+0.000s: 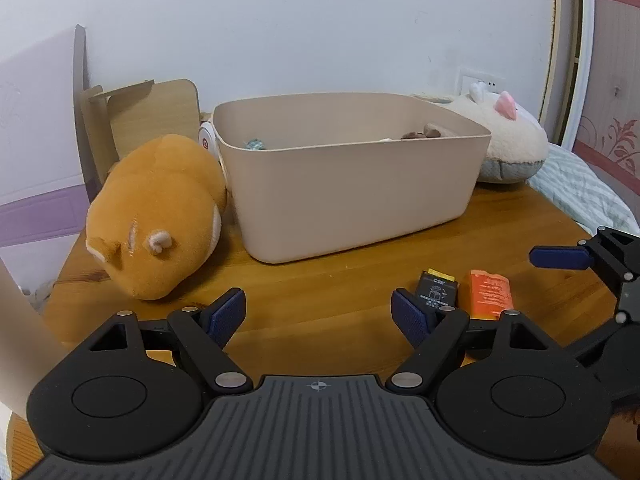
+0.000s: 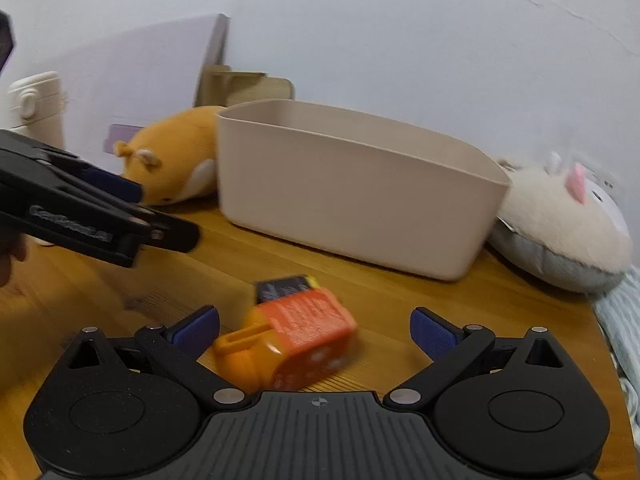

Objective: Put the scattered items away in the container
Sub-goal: 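Move both grippers back toward the black box and orange bottle, then grasp the small black box with the left gripper while the right grasps the orange bottle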

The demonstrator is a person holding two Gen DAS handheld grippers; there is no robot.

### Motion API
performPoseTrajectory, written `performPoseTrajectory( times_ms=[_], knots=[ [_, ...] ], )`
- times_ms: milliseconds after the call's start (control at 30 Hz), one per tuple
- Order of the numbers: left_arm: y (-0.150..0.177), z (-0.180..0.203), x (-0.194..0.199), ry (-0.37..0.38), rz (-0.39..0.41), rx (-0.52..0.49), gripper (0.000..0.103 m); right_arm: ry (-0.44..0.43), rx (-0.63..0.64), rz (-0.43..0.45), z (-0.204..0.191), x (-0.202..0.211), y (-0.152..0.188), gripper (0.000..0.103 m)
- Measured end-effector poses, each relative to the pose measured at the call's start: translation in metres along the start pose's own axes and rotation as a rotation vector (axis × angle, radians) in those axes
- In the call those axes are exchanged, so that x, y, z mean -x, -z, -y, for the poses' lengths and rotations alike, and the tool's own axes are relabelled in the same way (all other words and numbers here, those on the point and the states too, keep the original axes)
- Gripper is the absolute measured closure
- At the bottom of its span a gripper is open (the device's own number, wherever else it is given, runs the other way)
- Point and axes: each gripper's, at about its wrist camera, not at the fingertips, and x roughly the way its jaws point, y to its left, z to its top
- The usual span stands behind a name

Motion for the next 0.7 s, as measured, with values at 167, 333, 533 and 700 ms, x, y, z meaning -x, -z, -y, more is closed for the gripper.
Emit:
performPoseTrajectory(
  times_ms=[167, 333, 533, 700],
  knots=[
    [0.004, 0.009, -0.007, 0.023, -0.018, 0.000, 0.022, 0.049, -0.052, -0.021, 0.023, -0.002, 0.006, 0.000],
    [0.007, 0.022, -0.012, 0.068, -0.020, -0.011, 0.022, 0.082, -0.072, -0.037, 0.041, -0.003, 0.013, 0.000],
    [0.010, 0.042, -0.027, 0.116, -0.050, -0.078, 0.022, 0.037, -0.073, -0.029, 0.056, -0.004, 0.016, 0.000],
    [0.013, 0.047, -0.046, 0.128, -0.083, -0.088, 0.022, -0.044, 0.009, -0.045, 0.055, -0.011, 0.012, 0.000]
  ],
)
